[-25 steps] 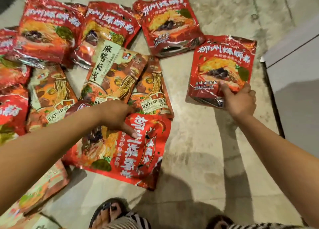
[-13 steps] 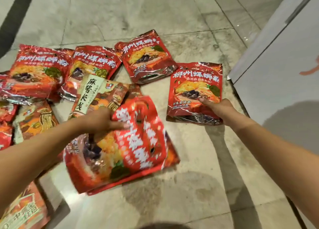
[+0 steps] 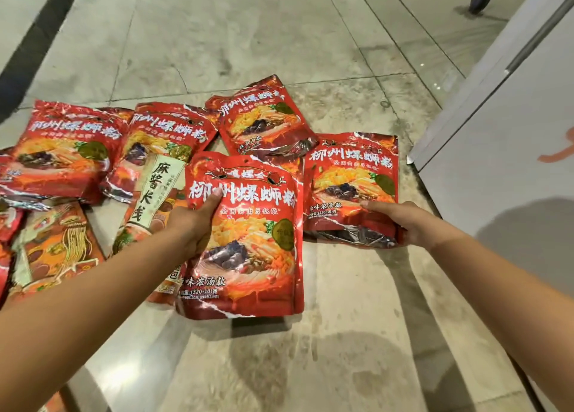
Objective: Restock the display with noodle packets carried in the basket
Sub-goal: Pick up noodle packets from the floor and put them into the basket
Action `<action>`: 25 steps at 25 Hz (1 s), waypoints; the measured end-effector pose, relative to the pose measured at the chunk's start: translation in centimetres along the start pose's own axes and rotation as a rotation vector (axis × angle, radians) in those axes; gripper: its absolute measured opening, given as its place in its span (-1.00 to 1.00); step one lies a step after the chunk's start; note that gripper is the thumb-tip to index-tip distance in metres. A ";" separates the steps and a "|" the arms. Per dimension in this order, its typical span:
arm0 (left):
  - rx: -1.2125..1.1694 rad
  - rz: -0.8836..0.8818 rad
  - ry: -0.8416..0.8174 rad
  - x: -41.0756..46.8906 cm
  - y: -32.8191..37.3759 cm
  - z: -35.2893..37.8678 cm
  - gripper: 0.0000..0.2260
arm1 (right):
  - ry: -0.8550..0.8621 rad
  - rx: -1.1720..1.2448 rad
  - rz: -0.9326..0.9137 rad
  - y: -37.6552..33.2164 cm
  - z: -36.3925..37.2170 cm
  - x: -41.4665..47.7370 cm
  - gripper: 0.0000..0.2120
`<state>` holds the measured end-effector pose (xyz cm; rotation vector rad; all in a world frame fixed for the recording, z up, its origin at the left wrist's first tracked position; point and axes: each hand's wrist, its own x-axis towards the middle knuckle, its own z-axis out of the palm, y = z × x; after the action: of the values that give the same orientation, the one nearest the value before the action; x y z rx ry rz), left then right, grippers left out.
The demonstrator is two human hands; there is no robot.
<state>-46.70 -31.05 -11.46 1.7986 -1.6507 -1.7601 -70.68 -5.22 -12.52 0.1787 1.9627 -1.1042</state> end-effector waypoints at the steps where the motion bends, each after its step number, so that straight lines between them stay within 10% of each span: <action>1: 0.034 -0.035 -0.051 0.1 -0.1 -0.2 -0.54 | 0.000 0.006 -0.002 0.0 0.0 0.1 -0.62; 6: 0.120 -0.083 -0.307 0.8 -1.3 -1.9 -0.18 | 0.042 0.074 -0.025 0.0 0.6 1.3 -0.43; 16: 0.119 -0.117 -0.294 0.1 -0.9 -1.3 -0.23 | 0.186 0.265 -0.106 0.7 3.7 2.7 -0.63; 22: 0.099 -0.061 -0.269 0.9 -1.7 -0.3 -0.90 | -0.006 0.362 -0.070 0.4 4.2 3.1 -0.58; 25: 0.055 -0.049 -0.284 1.2 -1.9 -0.1 -0.88 | -0.062 0.417 -0.075 0.7 3.9 3.2 -0.55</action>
<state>-45.86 -31.21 -13.55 1.6877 -1.7834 -2.0939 -69.97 -8.65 -16.25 0.2905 1.6760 -1.5421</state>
